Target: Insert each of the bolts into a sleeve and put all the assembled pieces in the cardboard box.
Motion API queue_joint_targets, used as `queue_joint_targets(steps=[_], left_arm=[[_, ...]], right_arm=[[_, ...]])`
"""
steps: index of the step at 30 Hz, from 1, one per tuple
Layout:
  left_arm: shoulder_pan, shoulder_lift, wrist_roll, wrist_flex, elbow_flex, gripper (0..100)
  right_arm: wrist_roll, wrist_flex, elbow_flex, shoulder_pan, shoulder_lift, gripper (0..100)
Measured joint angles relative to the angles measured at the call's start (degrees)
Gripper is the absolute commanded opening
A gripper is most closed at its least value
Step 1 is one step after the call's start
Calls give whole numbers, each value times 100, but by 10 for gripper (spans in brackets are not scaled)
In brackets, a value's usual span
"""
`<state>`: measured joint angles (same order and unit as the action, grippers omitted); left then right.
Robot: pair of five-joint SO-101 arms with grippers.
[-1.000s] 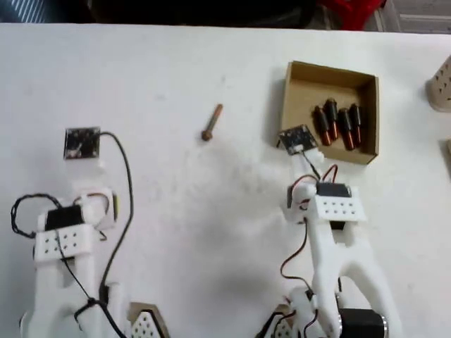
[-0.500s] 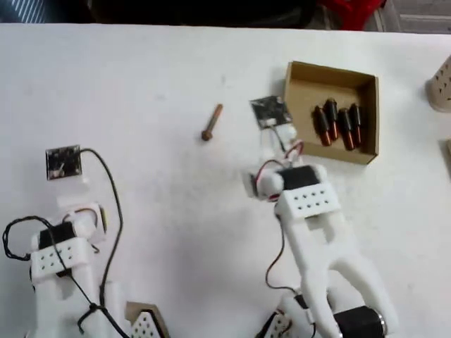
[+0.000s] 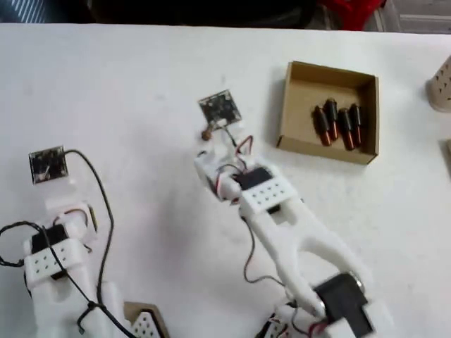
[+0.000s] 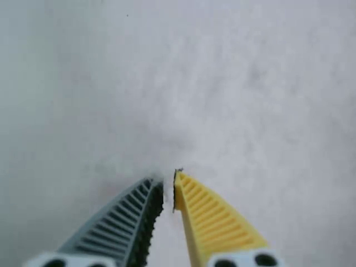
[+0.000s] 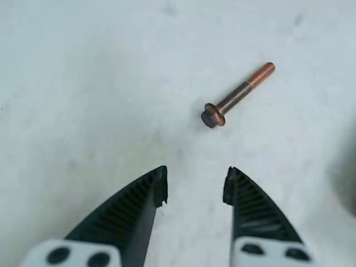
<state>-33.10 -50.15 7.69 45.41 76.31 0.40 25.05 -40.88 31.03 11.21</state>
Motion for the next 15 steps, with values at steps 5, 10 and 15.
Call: queue_joint_targets(steps=[5,10,15], left_arm=[[0,0,0,0,0,72],[0,0,0,0,0,72],[0,0,0,0,0,72]], right_arm=[[0,-492,853,9,-1477,152],[0,-536,1890,-237,-2462,152],[0,-571,2602,-422,-3200,152]])
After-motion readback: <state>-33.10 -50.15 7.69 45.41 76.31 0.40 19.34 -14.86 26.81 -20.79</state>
